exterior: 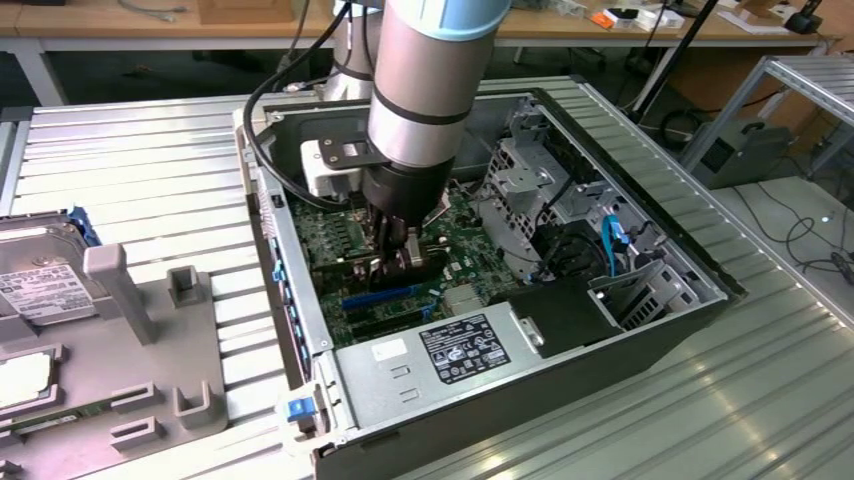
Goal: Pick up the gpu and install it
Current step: 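Insert the gpu into the slot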
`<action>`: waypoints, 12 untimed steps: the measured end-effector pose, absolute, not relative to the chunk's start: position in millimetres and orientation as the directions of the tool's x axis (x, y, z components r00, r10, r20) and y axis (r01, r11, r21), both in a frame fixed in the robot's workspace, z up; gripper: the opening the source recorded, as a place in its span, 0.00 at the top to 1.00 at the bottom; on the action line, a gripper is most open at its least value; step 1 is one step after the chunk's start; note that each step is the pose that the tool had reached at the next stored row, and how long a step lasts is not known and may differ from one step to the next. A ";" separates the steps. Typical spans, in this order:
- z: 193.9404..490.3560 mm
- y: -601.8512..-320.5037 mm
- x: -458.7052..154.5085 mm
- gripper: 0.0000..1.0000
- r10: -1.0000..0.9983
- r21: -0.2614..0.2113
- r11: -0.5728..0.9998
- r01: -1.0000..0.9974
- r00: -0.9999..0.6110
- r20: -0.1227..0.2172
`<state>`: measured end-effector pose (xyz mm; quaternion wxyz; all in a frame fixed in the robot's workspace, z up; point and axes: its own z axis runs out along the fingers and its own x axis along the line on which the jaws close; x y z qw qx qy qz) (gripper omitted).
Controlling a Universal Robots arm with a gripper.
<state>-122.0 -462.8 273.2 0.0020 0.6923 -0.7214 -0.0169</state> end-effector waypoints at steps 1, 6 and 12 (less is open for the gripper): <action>273.2 -462.8 -122.0 0.73 -0.999 0.027 0.041 -0.999 -0.041 -0.020; 269.2 -462.8 -122.4 0.73 -0.999 0.027 0.041 -0.999 -0.041 -0.020; 267.5 -462.6 -123.3 0.73 -0.999 0.027 0.041 -0.999 -0.041 -0.020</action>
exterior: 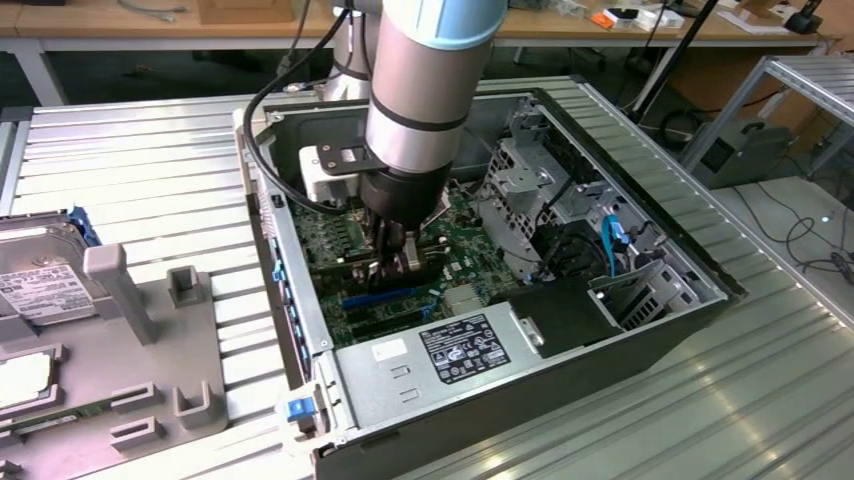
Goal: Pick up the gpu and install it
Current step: 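Insert the gpu into the slot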
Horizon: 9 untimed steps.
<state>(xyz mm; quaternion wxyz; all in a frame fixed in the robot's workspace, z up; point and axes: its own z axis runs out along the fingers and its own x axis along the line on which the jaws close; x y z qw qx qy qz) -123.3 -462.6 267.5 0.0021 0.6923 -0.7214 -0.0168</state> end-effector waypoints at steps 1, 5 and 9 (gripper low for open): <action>267.1 -462.6 -123.3 0.73 -0.999 0.027 0.041 -0.999 -0.041 -0.020; 264.7 -462.6 -123.3 0.73 -0.999 0.027 0.041 -0.999 -0.041 -0.020; 262.3 -462.6 -123.4 0.73 -0.999 0.027 0.041 -0.999 -0.041 -0.020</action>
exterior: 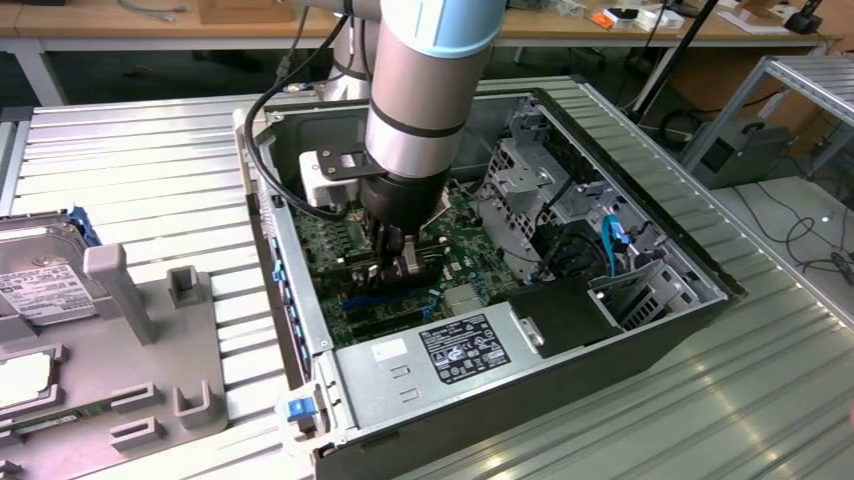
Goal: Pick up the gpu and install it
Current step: 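Insert the gpu into the slot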
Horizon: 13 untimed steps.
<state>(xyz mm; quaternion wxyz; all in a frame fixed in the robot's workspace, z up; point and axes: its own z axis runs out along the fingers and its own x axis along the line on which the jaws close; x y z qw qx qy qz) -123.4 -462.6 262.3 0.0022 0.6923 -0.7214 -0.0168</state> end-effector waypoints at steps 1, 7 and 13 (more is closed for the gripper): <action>262.0 -462.6 -123.4 0.73 -0.999 0.027 0.041 -0.999 -0.041 -0.020; 260.7 -462.6 -123.4 0.73 -0.999 0.027 0.041 -0.999 -0.041 -0.020; 260.7 -462.6 -123.3 0.73 -0.999 0.027 0.041 -0.999 -0.041 -0.020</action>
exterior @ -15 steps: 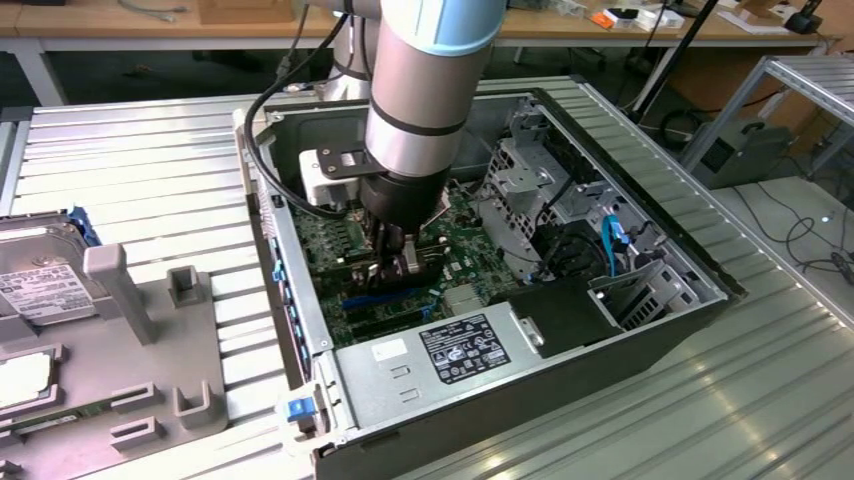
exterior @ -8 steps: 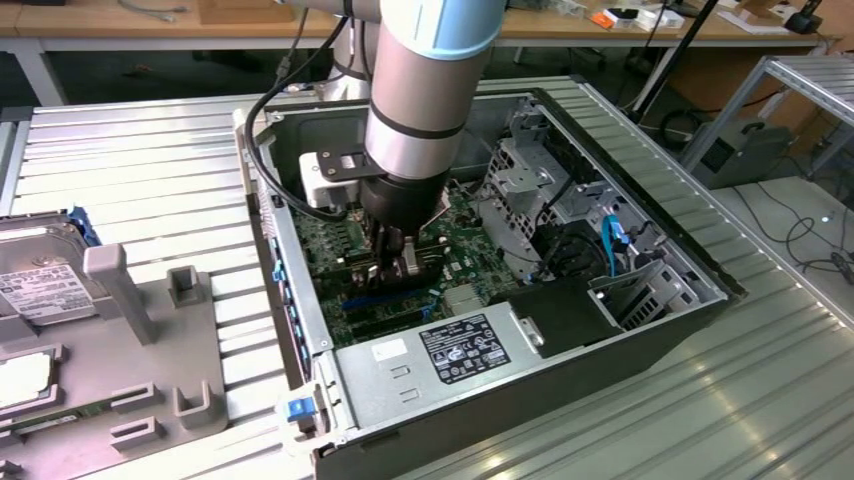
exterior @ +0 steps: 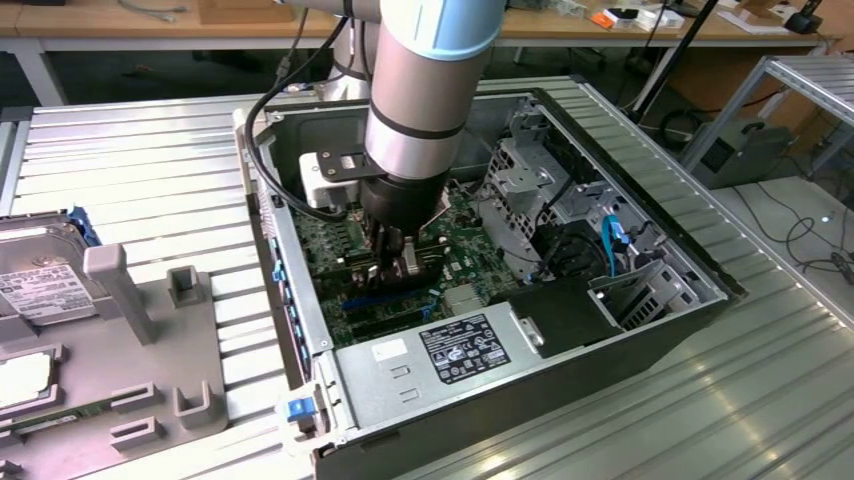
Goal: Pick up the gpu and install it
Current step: 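Insert the gpu into the slot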
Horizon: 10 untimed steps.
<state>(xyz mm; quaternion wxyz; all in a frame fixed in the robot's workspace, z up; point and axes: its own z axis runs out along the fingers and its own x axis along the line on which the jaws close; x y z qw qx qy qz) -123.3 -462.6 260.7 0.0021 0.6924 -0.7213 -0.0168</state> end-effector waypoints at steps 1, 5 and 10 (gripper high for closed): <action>260.7 -462.6 -123.3 0.73 -0.999 0.027 0.040 -0.999 -0.041 -0.020; 260.5 -462.3 -123.3 0.73 -0.999 0.027 0.030 -0.999 -0.031 -0.020; 259.7 -461.9 -123.2 0.73 -1.000 0.027 0.014 -1.000 -0.015 -0.020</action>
